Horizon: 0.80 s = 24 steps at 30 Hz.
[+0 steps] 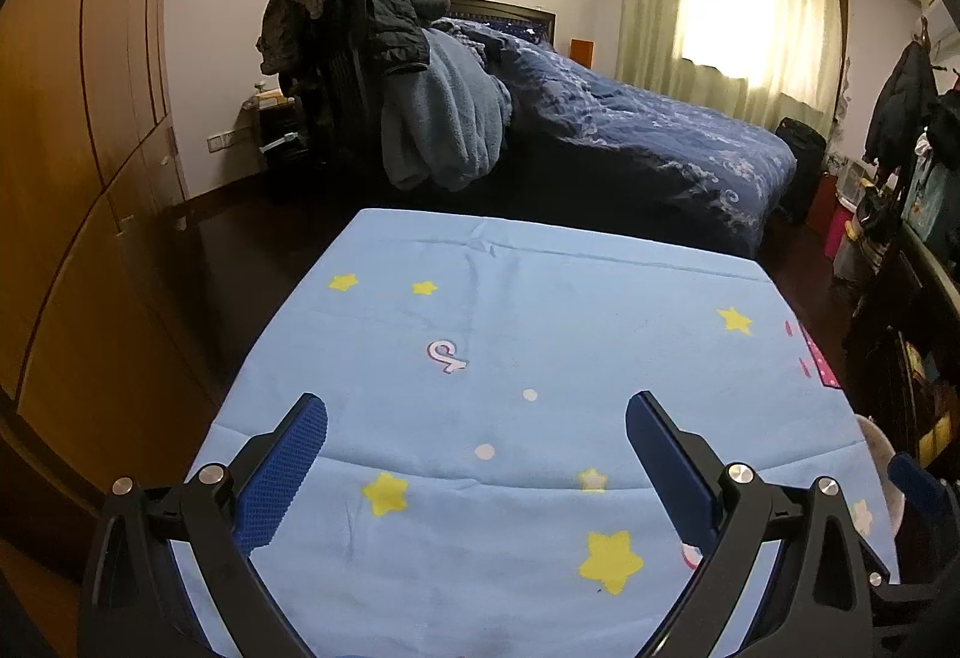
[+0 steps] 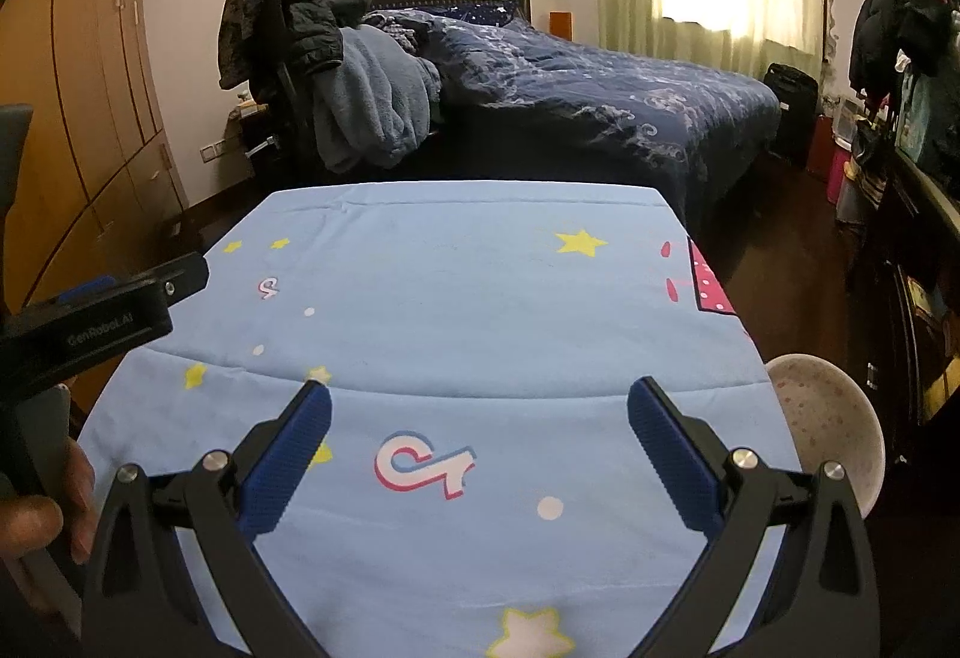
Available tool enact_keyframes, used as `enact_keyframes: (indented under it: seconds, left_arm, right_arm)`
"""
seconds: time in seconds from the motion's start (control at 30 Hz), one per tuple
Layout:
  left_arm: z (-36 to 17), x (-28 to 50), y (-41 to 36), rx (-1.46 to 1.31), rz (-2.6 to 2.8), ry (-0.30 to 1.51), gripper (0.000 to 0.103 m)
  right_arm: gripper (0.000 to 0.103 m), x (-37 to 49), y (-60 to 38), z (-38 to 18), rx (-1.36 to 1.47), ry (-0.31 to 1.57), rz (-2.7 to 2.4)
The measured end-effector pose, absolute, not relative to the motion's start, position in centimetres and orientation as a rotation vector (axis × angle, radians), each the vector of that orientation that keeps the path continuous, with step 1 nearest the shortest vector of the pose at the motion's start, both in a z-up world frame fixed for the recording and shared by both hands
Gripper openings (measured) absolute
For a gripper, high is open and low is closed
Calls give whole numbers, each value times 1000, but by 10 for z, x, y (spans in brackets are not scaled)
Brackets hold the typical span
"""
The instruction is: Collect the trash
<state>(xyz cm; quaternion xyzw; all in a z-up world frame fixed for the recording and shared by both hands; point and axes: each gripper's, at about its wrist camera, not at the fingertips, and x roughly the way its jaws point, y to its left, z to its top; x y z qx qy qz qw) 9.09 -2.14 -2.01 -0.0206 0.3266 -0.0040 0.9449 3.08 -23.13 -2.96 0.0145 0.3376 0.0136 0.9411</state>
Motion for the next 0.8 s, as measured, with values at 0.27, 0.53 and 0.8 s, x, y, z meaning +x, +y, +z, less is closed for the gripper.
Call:
enact_keyframes:
  seconds: [0.27,0.53,0.8]
  left_arm:
    - [-25,94,-17,-54,-7,686,99]
    - [-28,94,-12,-52,0,684,99]
    - [-28,92,-13,-43,-2,678,99]
  right_arm:
    - [99,36,-227,-32,23,700,38]
    - [99,44,-225,-38,23,718,45]
    - [99,45,-223,-39,20,721,50]
